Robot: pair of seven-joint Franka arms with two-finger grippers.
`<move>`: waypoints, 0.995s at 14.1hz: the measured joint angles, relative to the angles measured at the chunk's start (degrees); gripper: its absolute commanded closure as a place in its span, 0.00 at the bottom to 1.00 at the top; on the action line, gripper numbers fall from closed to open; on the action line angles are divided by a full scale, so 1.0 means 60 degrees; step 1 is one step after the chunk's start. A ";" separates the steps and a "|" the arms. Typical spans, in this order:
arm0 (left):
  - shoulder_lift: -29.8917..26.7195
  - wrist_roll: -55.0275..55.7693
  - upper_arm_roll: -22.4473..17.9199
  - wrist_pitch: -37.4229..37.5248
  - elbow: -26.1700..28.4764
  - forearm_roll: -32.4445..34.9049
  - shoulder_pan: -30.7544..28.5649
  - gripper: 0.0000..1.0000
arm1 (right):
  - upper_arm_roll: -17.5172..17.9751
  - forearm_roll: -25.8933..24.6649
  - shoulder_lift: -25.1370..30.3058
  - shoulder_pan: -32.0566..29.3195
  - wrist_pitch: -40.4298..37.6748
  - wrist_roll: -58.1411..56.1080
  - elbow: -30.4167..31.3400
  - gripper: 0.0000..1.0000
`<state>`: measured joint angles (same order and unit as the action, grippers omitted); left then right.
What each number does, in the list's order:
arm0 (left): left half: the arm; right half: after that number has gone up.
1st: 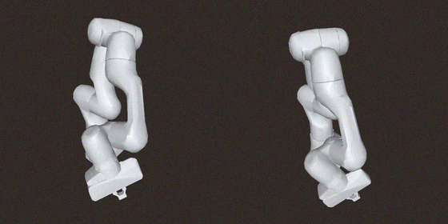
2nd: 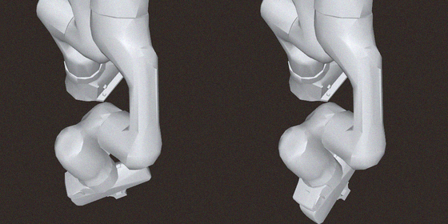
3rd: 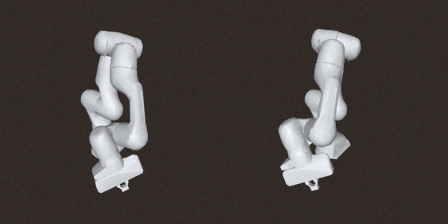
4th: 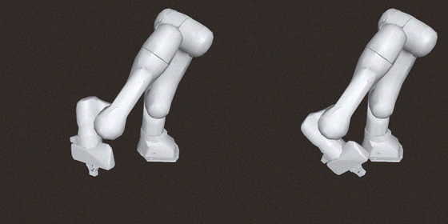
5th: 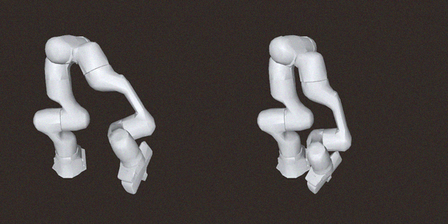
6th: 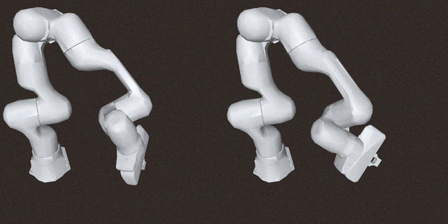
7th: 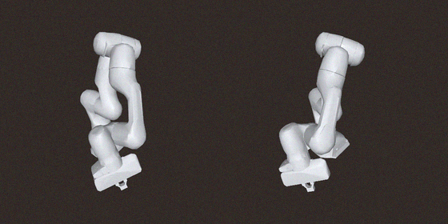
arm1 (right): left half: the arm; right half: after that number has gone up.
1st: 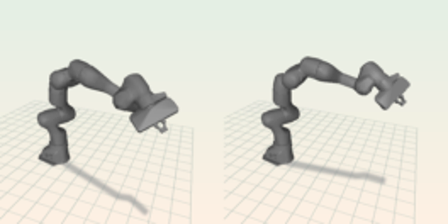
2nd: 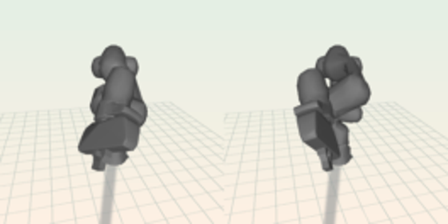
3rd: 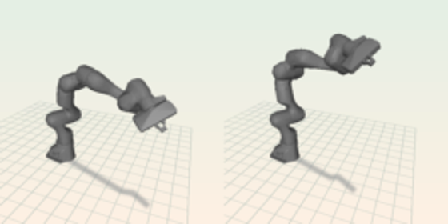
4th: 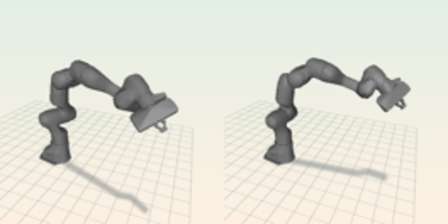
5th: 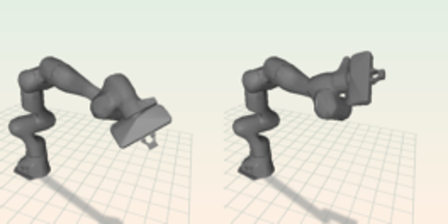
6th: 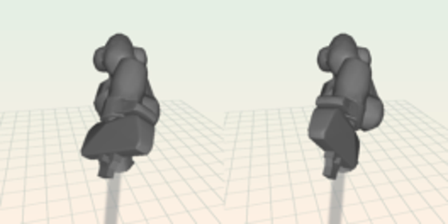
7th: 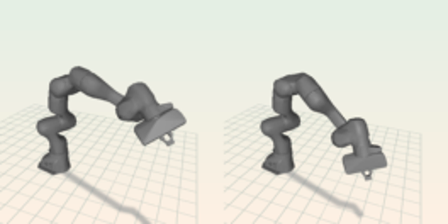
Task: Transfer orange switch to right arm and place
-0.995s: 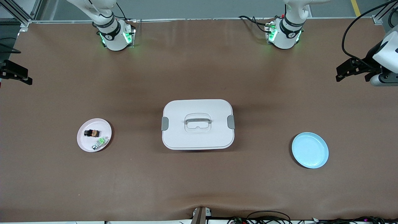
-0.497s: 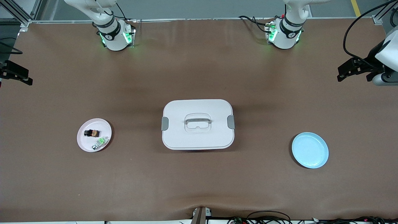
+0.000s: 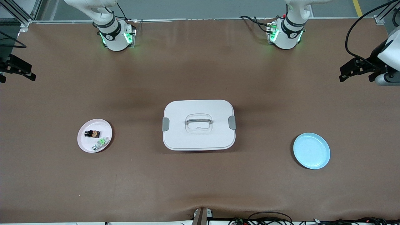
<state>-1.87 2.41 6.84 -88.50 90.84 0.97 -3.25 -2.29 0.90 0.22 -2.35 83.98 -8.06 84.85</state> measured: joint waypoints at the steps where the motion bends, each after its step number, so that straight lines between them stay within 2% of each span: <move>1: 0.0000 -0.0002 0.0000 0.0000 -0.0009 0.0000 0.0000 0.00 | -0.0011 0.0008 0.0070 -0.0005 0.0016 0.0002 0.0094 0.00; 6: 0.0000 -0.0007 -0.0001 0.0000 -0.0035 0.0000 -0.0006 0.00 | -0.0014 0.0013 0.0312 -0.0006 0.0151 0.0005 0.0542 0.00; 14: 0.0000 -0.0007 -0.0003 0.0000 -0.0068 0.0000 -0.0010 0.00 | -0.0010 0.0098 0.0370 -0.0005 0.0066 0.0024 0.0680 0.00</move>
<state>-1.87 2.37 6.83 -88.50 90.44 0.97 -3.31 -2.34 1.49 2.44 -2.38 84.38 -7.92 88.93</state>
